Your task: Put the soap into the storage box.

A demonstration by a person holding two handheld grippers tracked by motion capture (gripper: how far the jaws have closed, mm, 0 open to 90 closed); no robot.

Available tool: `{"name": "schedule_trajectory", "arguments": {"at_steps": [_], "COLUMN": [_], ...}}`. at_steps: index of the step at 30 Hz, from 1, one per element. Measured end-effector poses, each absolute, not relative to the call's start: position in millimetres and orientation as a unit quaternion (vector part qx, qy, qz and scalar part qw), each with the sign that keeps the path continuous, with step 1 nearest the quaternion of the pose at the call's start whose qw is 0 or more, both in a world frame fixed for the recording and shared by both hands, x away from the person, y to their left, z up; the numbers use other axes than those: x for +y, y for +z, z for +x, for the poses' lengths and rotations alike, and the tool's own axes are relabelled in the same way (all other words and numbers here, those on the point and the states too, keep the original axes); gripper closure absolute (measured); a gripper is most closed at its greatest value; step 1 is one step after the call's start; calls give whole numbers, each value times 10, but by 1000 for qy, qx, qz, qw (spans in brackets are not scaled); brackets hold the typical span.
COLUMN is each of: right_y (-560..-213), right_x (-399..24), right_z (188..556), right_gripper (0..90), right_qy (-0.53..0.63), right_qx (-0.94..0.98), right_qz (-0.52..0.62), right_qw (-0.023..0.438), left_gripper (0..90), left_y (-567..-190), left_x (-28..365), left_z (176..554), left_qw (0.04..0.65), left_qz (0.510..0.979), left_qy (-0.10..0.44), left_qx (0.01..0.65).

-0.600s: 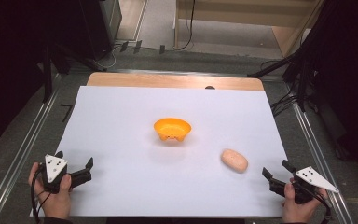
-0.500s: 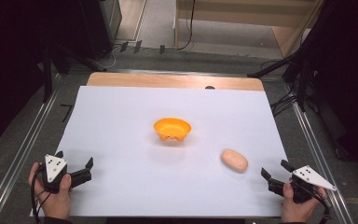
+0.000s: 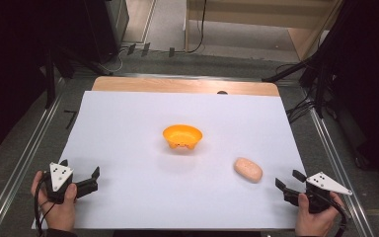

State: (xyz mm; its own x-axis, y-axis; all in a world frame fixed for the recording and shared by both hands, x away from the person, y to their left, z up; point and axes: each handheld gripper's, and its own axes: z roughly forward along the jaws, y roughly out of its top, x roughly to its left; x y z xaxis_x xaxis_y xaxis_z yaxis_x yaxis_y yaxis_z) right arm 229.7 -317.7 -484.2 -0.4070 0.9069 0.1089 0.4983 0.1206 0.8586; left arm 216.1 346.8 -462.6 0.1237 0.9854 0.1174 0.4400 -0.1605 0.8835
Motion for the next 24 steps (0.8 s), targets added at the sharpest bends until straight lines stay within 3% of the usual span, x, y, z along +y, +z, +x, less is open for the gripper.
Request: {"name": "schedule_trajectory", "arguments": {"at_steps": [6,11,16,24], "right_y": [-4832,-4764,-4755,-4749], "right_x": [-3184,-3097,-3000,-2939], "right_z": [2308,2284,2304,2432], "right_gripper": [246,134,133,146], "right_qy": [427,401,348,332], "right_qx": [713,739,771,808], "right_qz": [501,489,474,451], "right_qw": [241,233,245,182], "left_gripper": [0,0,0,0], "left_y": [-4624,-4623,-4625,-4625], "left_x": [3487,3490,3487,3488], "left_z": [2164,2163,2164,2163], "left_qw": [365,366,365,366], "left_qz": [656,656,656,656], "left_qy": [374,374,374,374], "left_qx": [544,544,544,544]}}
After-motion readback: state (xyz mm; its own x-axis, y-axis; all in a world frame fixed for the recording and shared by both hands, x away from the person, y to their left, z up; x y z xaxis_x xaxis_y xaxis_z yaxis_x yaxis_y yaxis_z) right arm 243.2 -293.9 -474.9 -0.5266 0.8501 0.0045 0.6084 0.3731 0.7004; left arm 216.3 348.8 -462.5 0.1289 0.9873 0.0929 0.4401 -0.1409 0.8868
